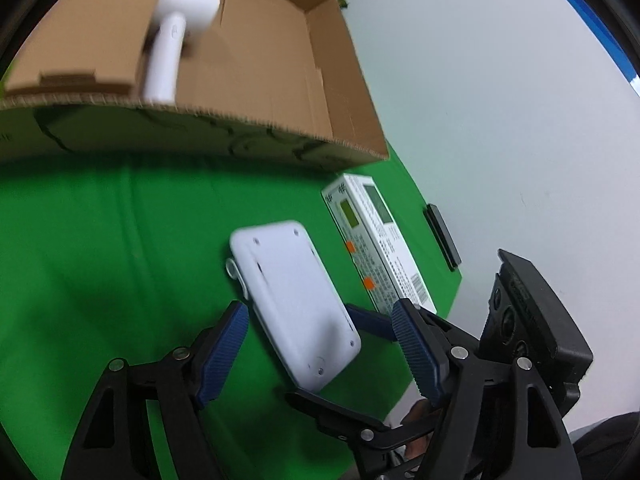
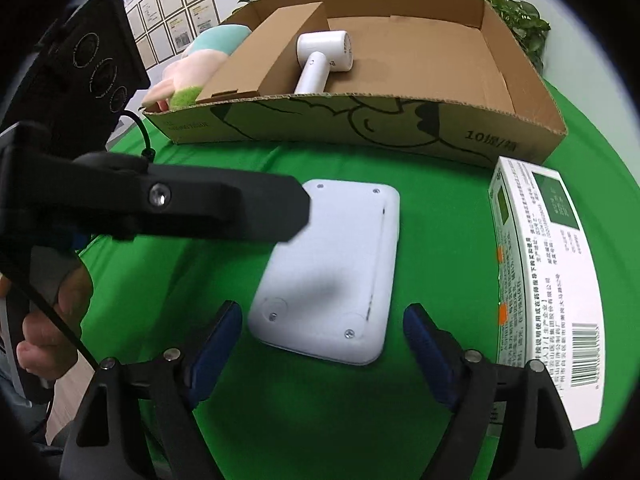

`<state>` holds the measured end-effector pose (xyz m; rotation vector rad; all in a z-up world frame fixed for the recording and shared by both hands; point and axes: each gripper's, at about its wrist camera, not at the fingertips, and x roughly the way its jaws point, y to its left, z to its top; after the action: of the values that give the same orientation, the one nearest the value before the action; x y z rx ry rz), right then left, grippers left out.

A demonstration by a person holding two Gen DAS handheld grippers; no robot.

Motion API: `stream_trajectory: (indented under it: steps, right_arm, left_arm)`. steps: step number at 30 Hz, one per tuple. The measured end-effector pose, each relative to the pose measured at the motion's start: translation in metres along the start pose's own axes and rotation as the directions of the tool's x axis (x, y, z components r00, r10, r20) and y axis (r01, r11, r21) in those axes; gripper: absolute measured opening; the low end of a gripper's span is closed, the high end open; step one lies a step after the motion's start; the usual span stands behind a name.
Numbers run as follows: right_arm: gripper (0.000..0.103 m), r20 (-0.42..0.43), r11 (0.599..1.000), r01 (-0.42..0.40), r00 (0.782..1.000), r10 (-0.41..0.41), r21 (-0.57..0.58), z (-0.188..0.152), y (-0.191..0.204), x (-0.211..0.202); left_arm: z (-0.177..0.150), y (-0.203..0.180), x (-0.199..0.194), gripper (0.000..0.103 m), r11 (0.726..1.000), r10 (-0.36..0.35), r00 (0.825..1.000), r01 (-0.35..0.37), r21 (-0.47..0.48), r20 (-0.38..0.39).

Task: Organize objects
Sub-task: 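Grasp the white rectangular device with the left tool, then lift the white device and lower it into the box beside the hair dryer, release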

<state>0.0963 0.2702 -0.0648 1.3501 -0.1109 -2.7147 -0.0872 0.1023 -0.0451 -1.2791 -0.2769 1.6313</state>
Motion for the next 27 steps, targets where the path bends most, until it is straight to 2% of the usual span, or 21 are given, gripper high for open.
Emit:
stream_trajectory:
  steps: [2,4,7,10,13,17,25,27]
  right_arm:
    - [0.081,-0.001,1.000,0.009,1.000,-0.009,-0.003,-0.007,-0.002,-0.005]
    - [0.079,-0.002,1.000,0.007,1.000,-0.007,-0.003,-0.011,-0.003,-0.010]
    - [0.069,-0.002,1.000,0.014,1.000,-0.014,-0.018,-0.012,0.002,-0.013]
    - [0.069,0.005,1.000,0.018,1.000,-0.018,-0.003,-0.023,0.000,-0.022]
    - [0.068,0.011,1.000,0.023,1.000,-0.023,0.014,-0.033,-0.004,-0.032]
    - [0.068,0.026,0.999,0.035,0.999,-0.036,0.027,-0.042,-0.005,-0.041]
    - [0.067,0.053,0.998,0.022,0.998,-0.025,0.060,-0.060,-0.015,-0.064]
    - [0.067,0.062,0.998,0.019,0.998,-0.023,0.066,-0.054,-0.014,-0.066]
  left_arm:
    - [0.000,0.003,0.005,0.067,1.000,-0.009,1.000,0.008,-0.027,-0.020]
    - [-0.003,0.005,0.008,0.066,0.999,-0.015,0.999,0.014,-0.048,-0.031]
    - [-0.007,0.007,0.013,0.061,0.997,-0.022,0.999,0.020,-0.069,-0.033]
    - [-0.010,0.010,0.012,0.057,0.996,-0.026,1.000,0.024,-0.088,-0.018]
    - [-0.013,0.010,0.010,0.047,0.996,-0.002,1.000,0.002,-0.084,-0.010]
    - [-0.017,0.012,0.005,0.028,0.995,0.031,1.000,-0.031,-0.091,0.000]
    - [-0.021,0.010,-0.001,0.025,0.995,0.019,1.000,-0.019,-0.098,-0.011]
    - [-0.020,0.008,-0.004,0.025,0.995,0.019,1.000,-0.020,-0.095,-0.008]
